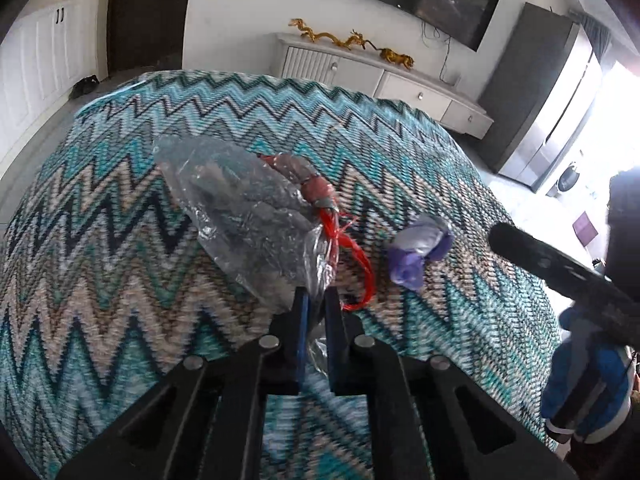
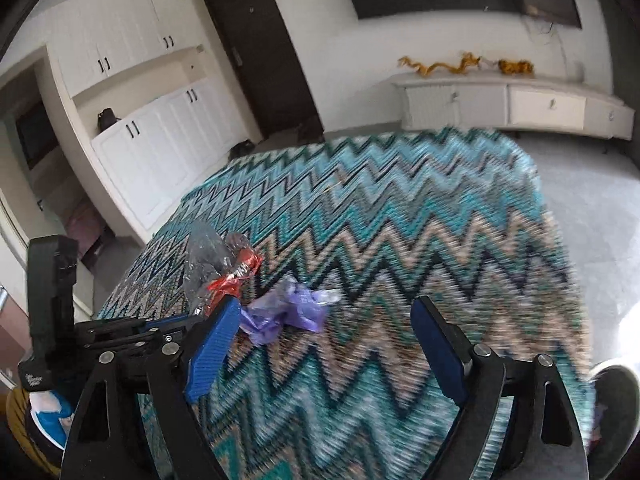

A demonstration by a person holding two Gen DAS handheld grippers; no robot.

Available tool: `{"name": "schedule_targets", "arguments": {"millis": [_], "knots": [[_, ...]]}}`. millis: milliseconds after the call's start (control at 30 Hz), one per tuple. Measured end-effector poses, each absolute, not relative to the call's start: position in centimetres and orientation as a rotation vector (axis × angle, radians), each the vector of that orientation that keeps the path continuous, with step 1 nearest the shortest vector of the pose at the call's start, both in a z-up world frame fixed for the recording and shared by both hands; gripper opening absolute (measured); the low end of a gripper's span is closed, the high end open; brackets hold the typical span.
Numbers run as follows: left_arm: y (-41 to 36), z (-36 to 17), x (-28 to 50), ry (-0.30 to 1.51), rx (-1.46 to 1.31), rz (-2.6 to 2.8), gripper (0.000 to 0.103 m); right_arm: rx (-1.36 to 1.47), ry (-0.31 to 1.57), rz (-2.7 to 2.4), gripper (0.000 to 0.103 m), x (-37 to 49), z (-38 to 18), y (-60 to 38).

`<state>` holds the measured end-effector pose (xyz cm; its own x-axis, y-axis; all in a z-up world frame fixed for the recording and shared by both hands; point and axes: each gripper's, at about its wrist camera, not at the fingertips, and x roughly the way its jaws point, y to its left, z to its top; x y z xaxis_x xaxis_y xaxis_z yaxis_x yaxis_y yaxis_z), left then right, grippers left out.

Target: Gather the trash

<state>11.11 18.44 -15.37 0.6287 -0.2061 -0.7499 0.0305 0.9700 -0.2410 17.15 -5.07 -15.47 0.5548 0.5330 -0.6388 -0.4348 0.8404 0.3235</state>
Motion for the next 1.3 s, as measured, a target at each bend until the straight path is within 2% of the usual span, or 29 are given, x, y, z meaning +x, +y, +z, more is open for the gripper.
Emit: {"name": "schedule_targets", "arguments": {"millis": [167,433,500,533,600,667,933,1300], "knots": [[20.4,-15.1,10.1,0.851,-0.224,-0.128,0.007,0.148,0.856,0.589,0.076,18.5,-16.8,-2.9],[21.8,-14.3,9.0,0.812,-0.232,-0.127,0.007,0.137,0.903,0.578,0.069,19.2,-17.9,0.1],[22.1,-14.0,8.5,0.801,-0.229,-0.12,0.007,0.13,0.904,0.568,0.059,19.2,-18.0,0.5],[22.2,-13.8,8.3,0.796,-0.228,-0.117,0.007,0.125,0.907,0.56,0.049,19.2,-18.0,0.6],[22.2,-13.3,8.0,0.783,-0.224,-0.109,0.007,0.123,0.903,0.557,0.046,19.1,-18.0,0.8],[22.1,-12.6,7.5,0.764,-0.21,-0.096,0.007,0.121,0.894,0.561,0.038,18.7,-17.7,0.6],[21.6,-10.4,5.7,0.721,-0.185,-0.074,0.007,0.105,0.854,0.597,0.035,15.7,-16.3,0.2],[20.5,-7.0,2.1,0.643,-0.142,-0.054,0.007,0.105,0.737,0.644,0.035,9.8,-11.5,-0.8]]}}
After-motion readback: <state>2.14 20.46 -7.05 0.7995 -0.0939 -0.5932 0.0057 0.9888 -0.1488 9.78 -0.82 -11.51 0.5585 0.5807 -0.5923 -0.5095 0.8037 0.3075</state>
